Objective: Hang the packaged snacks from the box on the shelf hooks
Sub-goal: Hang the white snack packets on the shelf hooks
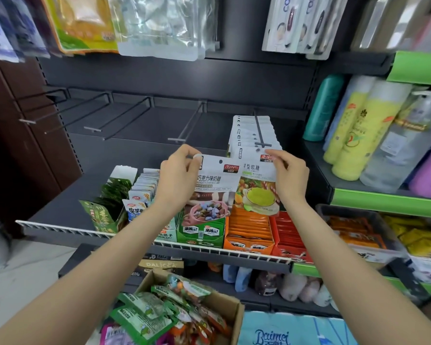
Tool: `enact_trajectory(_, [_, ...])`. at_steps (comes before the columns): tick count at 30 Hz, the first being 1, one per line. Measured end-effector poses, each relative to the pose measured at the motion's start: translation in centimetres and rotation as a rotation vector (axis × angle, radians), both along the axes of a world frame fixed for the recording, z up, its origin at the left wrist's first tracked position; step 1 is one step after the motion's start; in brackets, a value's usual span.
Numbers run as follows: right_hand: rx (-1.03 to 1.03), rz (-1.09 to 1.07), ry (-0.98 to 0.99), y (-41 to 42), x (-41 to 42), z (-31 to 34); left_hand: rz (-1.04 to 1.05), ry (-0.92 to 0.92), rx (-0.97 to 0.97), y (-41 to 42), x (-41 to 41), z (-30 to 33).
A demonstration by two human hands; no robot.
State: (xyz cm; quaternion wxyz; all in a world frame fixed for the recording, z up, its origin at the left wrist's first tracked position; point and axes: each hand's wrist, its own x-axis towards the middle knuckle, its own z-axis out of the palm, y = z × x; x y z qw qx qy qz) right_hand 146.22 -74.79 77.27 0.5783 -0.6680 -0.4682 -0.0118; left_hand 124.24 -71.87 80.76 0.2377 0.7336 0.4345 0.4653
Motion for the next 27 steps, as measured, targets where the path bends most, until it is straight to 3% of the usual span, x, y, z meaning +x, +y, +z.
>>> enact_trajectory(9, [-0.172,-0.054,-0.147,1.2,0.3,0.3,-0.045,0.001,-0.013,0.5,0.8,-0.2])
enact_trajectory(14, [-0.098,-0.071,-0.136,-1.9,-1.3,-0.7,-0.145,-0.06,-0.124,0.9,1.7,-0.9])
enact_trajectory(19, [-0.201,0.443,0.315,-4.2,-2.2,-0.9,-0.189,-0.216,-0.36,0.9,3.8,-0.9])
enact_trajectory(24, [-0.128,0.424,0.242,-3.8,-1.2,-1.7,-0.158,-0.373,-0.552,1.3,6.0,-0.8])
enact_trajectory(27, [-0.044,0.358,0.32,-3.8,-0.6,-1.8,-0.347,-0.357,-0.574,0.8,6.1,-1.3])
